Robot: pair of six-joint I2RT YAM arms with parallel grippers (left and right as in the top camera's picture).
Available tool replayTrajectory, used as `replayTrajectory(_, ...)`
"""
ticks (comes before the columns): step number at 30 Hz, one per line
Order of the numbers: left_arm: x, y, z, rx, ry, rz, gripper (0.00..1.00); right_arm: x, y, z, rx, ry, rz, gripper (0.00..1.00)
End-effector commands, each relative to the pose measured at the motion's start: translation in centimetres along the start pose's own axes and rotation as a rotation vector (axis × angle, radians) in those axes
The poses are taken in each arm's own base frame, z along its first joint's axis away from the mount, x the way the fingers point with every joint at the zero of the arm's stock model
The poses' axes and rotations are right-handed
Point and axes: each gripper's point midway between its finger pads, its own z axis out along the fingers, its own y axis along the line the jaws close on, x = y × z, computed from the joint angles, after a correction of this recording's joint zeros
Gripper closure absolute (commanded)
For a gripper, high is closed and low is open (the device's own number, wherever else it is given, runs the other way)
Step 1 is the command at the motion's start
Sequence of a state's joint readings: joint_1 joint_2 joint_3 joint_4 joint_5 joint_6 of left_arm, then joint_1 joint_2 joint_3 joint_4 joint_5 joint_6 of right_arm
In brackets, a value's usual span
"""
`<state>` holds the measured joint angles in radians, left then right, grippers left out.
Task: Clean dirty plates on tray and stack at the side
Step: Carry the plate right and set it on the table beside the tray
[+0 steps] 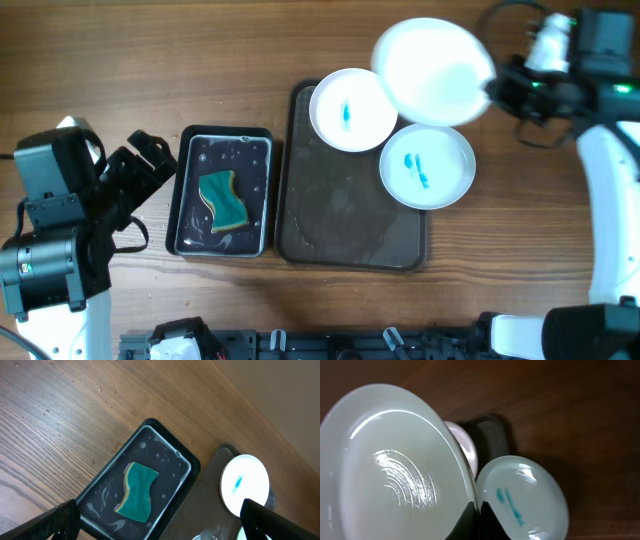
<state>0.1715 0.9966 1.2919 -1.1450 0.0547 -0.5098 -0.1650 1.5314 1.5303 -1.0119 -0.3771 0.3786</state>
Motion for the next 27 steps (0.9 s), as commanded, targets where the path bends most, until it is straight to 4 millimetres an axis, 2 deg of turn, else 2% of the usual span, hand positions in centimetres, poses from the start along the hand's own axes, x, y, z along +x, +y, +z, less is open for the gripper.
replayTrajectory(1,-0.2,-0.4,-0.3,0.02,-0.004,0.005,0.0,1.2,-7.8,0.3,0.077,0.033,0.21,0.96)
replayTrajectory(4,-0.2,-0.4,-0.3,0.02,-0.004,0.005,0.0,3.5,-16.1,1.4,0.188,0.022,0.424,0.96)
replayTrajectory(7,-0.2,-0.4,-0.3,0.02,-0.004,0.005,0.0,4.4,-21.5,1.9,0.238,-0.047,0.521,0.96)
replayTrajectory(9,-0.2,-0.4,-0.3,0.02,-0.004,0.005,0.0,4.4,-23.5,1.7,0.249,-0.092,0.55,0.96)
replayTrajectory(11,-0.2,-0.4,-0.3,0.02,-0.004,0.005,0.0,3.8,-24.3,1.2,0.256,-0.123,0.546,0.96)
replayTrajectory(14,-0.2,-0.4,-0.3,0.02,-0.004,0.005,0.0,4.3,-27.1,0.7,0.453,-0.141,0.523,0.96)
replayTrajectory(20,-0.2,-0.4,-0.3,0.02,-0.004,0.005,0.0,7.1,-27.4,4.3,0.554,-0.061,0.527,0.96)
replayTrajectory(25,-0.2,-0.4,-0.3,0.02,-0.004,0.005,0.0,9.0,-26.5,6.8,0.602,0.038,0.456,0.96)
replayTrajectory(27,-0.2,-0.4,-0.3,0.02,-0.004,0.005,0.0,9.3,-25.3,7.4,0.592,0.063,0.418,0.93)
